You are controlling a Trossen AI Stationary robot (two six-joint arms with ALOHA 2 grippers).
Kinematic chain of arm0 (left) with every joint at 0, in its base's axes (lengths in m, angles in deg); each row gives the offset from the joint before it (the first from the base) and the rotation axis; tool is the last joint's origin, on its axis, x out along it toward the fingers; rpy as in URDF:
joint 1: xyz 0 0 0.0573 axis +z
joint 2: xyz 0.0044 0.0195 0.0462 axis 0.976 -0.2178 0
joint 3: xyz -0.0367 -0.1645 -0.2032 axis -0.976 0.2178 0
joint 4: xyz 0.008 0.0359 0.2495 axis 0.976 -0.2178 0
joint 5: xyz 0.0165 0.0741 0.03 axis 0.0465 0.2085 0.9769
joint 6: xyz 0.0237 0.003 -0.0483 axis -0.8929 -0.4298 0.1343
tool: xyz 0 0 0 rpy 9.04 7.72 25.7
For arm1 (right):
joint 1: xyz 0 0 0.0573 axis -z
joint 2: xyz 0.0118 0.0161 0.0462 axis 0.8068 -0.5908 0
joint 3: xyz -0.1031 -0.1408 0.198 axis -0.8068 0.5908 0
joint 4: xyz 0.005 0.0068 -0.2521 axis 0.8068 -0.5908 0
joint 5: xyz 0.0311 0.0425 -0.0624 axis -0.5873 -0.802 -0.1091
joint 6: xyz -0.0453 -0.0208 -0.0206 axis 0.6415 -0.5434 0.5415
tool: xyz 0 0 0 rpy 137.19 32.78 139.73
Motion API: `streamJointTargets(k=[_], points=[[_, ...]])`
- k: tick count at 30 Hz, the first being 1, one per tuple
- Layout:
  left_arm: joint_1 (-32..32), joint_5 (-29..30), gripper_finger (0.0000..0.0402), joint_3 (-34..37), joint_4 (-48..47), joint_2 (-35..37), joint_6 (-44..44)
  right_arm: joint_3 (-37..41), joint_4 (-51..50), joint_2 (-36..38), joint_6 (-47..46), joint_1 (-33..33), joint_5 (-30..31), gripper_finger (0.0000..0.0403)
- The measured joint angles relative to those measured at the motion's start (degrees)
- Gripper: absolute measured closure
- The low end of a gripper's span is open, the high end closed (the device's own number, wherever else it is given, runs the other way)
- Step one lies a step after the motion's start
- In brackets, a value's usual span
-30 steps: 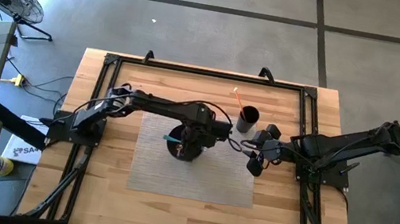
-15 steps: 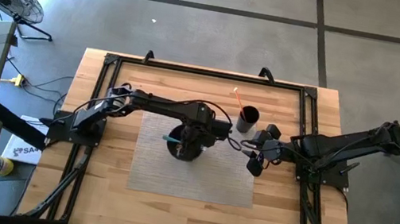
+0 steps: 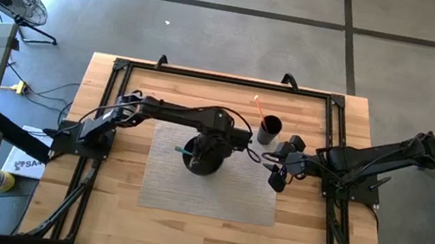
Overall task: Pick & Place Utensil
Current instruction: Adjust the black bowl on the gray mat
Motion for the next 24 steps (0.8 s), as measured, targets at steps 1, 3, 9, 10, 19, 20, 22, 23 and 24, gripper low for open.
streamJointTargets(k=[1, 3, 9, 10, 19, 20, 22, 23, 24], points=[[0.0, 0.0, 0.0361, -1.1, -1.9, 0.0, 0.0, 0.0, 0.0, 0.0, 0.0, 0.0, 0.0, 0.0206], [0.0, 0.0, 0.0362, -1.8, -2.1, 1.3, 0.5, 0.0, 0.0, 0.0, 0.0, 0.0, 0.0, 0.0206], [0.0, -0.2, 0.0362, -0.9, -2.0, 9.2, 3.1, 0.0, 0.0, 0.0, 0.0, 0.0, -0.6, 0.0206], [0.0, -0.1, 0.0362, -0.1, -2.4, 10.5, 3.7, 0.0, 0.1, 0.0, 0.0, 0.0, -0.8, 0.0206], [0.0, 2.7, 0.0362, 21.7, 5.1, 24.9, 6.7, 0.0, 0.7, 0.0, 0.6, 0.0, -0.6, 0.0206], [0.0, 3.7, 0.0362, 25.2, 6.5, 26.8, 6.7, 0.0, 0.8, 0.0, 0.6, 0.0, -0.6, 0.0206], [0.0, 5.7, 0.0362, 31.8, 10.1, 30.9, 7.0, 0.0, 1.3, 0.0, 0.6, 0.0, -0.9, 0.0206], [0.0, 6.0, 0.0362, 35.1, 13.0, 33.2, 7.5, 0.0, 1.6, 0.0, 0.6, 0.0, -1.3, 0.0206], [0.0, 6.0, 0.0362, 38.4, 16.0, 35.4, 7.8, 0.0, 1.9, 0.0, 0.6, 0.0, -1.8, 0.0206]])
